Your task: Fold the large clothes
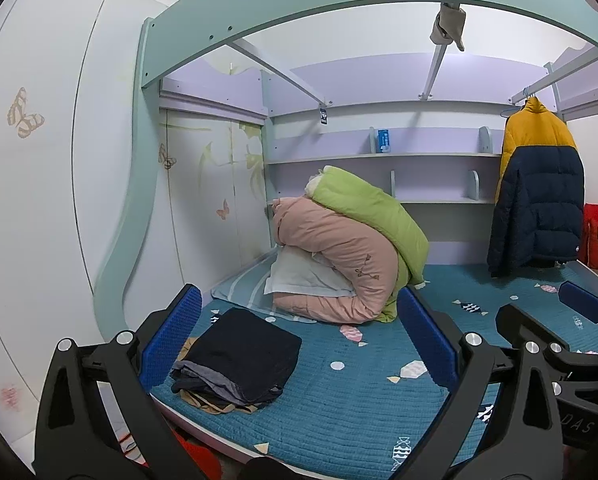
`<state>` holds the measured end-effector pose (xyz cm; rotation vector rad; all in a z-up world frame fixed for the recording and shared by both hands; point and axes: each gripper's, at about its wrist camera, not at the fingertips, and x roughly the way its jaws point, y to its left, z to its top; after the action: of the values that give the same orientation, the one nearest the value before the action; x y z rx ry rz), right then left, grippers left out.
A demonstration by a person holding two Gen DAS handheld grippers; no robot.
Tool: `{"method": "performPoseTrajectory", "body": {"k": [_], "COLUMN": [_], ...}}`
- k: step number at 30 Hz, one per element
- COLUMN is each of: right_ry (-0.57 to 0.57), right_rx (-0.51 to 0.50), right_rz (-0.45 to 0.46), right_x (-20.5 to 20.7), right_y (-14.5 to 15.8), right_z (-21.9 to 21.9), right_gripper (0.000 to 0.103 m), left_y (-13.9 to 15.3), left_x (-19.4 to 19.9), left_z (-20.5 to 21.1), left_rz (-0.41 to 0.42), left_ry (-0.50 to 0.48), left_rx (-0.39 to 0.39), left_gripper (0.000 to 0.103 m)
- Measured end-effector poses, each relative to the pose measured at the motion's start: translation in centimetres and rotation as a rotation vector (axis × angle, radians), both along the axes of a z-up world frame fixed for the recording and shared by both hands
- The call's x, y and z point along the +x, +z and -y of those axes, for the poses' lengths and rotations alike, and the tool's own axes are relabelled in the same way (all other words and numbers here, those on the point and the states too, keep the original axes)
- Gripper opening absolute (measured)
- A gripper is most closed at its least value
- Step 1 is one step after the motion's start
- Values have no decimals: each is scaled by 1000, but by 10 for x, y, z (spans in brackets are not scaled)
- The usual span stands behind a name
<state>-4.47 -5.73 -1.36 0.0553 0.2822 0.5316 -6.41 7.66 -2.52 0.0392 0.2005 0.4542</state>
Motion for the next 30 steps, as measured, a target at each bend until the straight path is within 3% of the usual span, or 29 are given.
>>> {"method": "performPoseTrajectory", "body": {"k": [30], "right_ry": [-12], "right_rx": [-3], "right_rz": [-8], "right_x": [-3], "right_y": [0], "right_z": [-4], "right_gripper": [95], "left_y": [-1], "left_x": [0], "left_z": [-3], "left_rz": [2], "left_ry": [-11], "left_rx": [1], "left_gripper": [98]}}
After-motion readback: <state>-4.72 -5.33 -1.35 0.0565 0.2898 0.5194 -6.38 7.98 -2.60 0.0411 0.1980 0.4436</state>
